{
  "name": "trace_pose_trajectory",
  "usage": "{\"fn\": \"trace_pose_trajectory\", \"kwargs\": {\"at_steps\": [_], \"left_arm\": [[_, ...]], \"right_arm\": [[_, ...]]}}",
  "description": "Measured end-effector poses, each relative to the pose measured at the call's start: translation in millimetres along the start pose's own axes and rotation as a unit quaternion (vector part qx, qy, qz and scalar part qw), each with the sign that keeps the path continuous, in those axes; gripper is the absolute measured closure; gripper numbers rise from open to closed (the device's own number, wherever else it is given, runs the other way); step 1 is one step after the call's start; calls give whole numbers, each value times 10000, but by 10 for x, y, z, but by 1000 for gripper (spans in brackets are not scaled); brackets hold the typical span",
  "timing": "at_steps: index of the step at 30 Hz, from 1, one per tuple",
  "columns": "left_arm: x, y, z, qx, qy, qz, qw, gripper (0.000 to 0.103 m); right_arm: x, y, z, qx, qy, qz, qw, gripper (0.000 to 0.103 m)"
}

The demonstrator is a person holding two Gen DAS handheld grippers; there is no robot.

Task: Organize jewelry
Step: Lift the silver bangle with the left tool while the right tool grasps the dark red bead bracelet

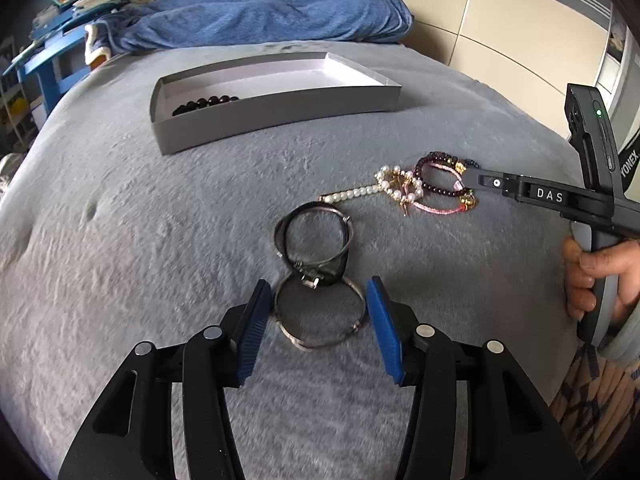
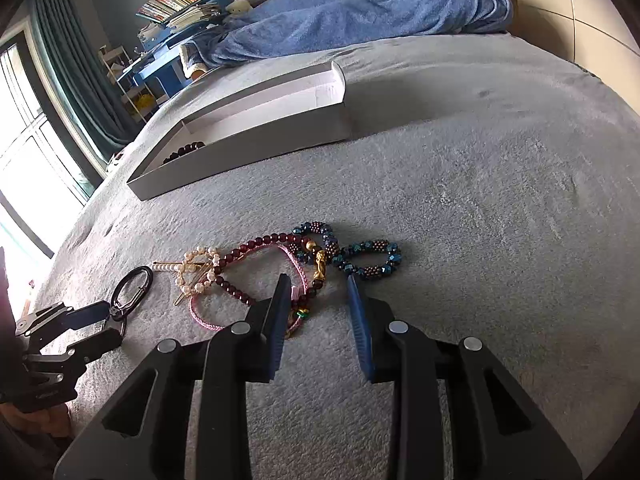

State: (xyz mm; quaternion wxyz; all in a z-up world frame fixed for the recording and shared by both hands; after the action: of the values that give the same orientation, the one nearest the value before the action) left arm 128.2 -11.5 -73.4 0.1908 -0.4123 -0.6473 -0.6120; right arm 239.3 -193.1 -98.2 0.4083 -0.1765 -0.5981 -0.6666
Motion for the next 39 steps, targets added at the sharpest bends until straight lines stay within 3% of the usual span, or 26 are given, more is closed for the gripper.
{"fn": "trace_pose_trajectory", "kwargs": {"at_steps": [10,11,18,26,39], "left_arm": [[-60,-51,-33,-174,206,59,9996,47],[-60,-47,-33,-180,209,50,9996,53],[60,-71,-64,-223,223,8,9995,53],[359,-37,-76,-168,132,-243,9995,53],[453,394,47,-233,214,-641,9974,53]], "right_arm": [[-21,-3,-19,-129,78,33,9999,75],[-36,5,-17,-142,92,40,9998,78],[-20,-2,20,-81,209,40,9997,97],[234,74,82,-15,358,-282,9990,97],[560,410,264,201,440,-744,9961,97]]}}
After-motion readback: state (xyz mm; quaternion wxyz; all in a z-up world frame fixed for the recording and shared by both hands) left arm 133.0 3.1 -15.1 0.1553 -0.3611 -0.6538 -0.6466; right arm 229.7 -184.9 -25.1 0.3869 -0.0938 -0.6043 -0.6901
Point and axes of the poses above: each gripper's, at about its wrist camera, not at the fingertips, and x roughly against the way its jaws point, z to its left, y to its top, the point moved 6 cm from there along -x, roughly the way its jaws point, and after that the axes turned 6 degrees about -y, right-handed, at the moved point
